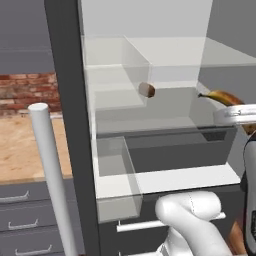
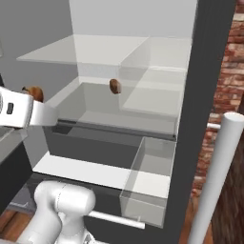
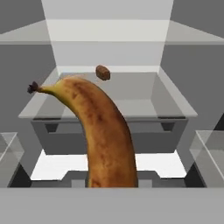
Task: Pick up the mango and banana from the fridge and place one fruit on each plate on the dining counter.
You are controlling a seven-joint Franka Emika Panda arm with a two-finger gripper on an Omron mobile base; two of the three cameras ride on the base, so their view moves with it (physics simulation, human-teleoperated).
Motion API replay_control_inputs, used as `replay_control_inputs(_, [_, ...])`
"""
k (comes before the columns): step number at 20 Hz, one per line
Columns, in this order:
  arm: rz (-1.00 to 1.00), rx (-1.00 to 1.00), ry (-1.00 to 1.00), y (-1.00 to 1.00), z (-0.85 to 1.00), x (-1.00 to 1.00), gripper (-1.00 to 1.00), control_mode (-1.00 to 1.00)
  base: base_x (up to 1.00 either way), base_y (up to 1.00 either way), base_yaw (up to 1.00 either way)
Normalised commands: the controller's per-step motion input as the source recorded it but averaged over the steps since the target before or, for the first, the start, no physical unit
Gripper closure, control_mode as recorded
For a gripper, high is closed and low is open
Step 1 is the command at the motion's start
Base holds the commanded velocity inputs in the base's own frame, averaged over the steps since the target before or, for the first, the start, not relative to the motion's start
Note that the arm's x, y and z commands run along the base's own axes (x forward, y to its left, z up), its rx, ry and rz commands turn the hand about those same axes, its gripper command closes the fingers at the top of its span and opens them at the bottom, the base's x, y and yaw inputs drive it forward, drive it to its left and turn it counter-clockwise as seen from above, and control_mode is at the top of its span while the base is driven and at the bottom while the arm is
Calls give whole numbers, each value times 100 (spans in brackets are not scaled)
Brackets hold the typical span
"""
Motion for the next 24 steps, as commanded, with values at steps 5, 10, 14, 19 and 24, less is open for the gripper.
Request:
replay_control_inputs(5, [0,0,0,0,0,0,100,100,-100,16,4])
replay_control_inputs(10, [0,0,0,0,0,0,100,100,-100,10,5])
replay_control_inputs(14, [0,0,0,0,0,0,100,100,-100,27,4])
replay_control_inputs(19, [0,0,0,0,0,0,100,100,-93,91,23])
replay_control_inputs(24, [0,0,0,0,0,0,100,100,-28,55,89])
